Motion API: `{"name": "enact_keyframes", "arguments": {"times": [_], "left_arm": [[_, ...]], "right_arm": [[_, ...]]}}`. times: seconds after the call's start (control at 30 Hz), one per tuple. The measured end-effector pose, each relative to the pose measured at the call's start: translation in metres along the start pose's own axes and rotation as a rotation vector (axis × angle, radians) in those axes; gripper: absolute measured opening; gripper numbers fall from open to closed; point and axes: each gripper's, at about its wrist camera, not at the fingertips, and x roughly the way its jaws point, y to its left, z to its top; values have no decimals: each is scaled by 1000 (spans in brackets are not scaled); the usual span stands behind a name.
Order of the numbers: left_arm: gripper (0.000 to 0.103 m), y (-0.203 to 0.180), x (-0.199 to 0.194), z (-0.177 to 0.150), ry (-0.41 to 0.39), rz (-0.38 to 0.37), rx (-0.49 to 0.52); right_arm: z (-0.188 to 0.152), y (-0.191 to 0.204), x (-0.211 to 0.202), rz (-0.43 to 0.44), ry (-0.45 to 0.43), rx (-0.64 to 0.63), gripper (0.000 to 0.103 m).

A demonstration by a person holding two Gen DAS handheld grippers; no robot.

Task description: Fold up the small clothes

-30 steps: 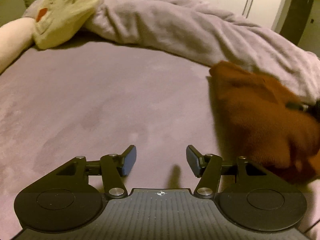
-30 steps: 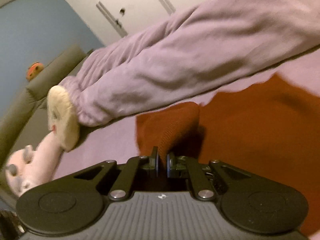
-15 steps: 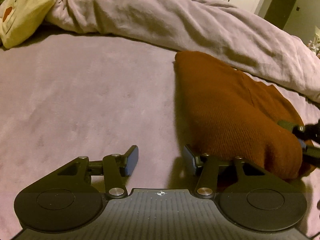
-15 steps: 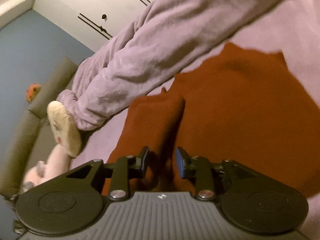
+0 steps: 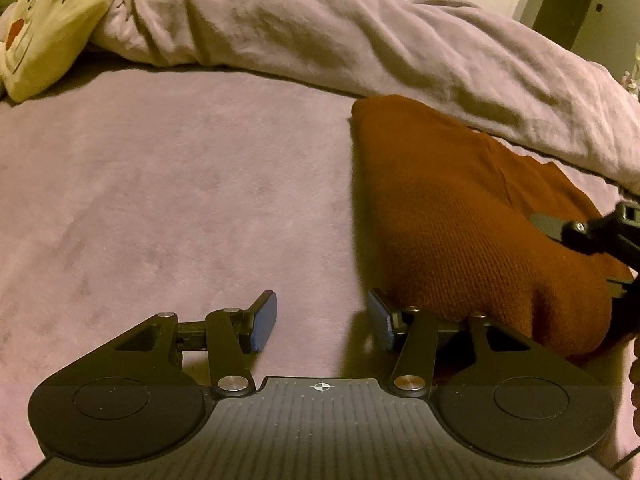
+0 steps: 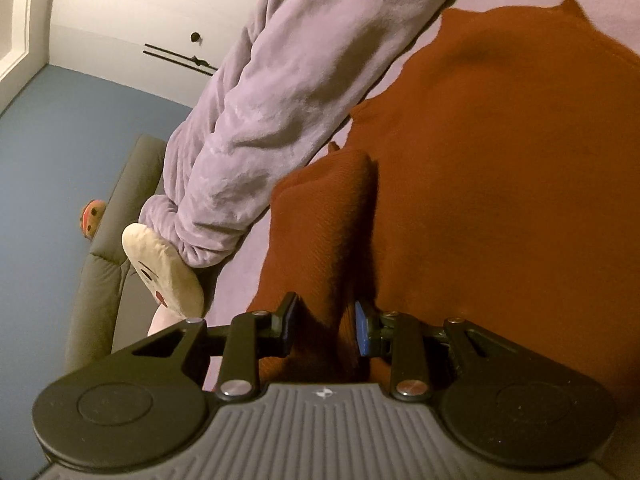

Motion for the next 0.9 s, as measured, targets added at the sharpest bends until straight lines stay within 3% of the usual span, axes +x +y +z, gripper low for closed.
{"name": "enact_keyframes", "arguments": {"times": [0.33,0.4,0.47,0.5,0.53,0.57,0.6,0.73,0.77,0.83,0.9], "left_arm": [[55,-3,4,-2,3,12,6],[55,-3,4,-3,10,22,6],[57,0,-2,-1,9,23,-7],[57,3,-10,-1,2,13,-20],[59,4,-17,0,-7,12,-27],[61,5,-24,1,-18,17,-21],[63,2,-29,2,-30,23,2],[66,-18,-32,4,-30,22,79],[67,-25,-30,3,-23,10,86],[68,-40,-25,1,-2,-24,111],[68,-51,-21,-2,13,-36,118]], "right_arm": [[4,-3,21,93,35,71,26],[4,2,25,87,48,59,16],[5,20,24,0,40,-64,13],[3,42,17,-87,7,-213,12],[0,65,4,-166,-51,-397,12],[-11,87,-14,-270,-178,-665,11],[-22,93,-27,-375,-290,-842,11],[-12,39,-36,-685,-293,-860,11],[-8,27,-38,-701,-288,-823,12],[4,8,-50,-607,-280,-682,13],[13,7,-60,-540,-265,-619,23]]}}
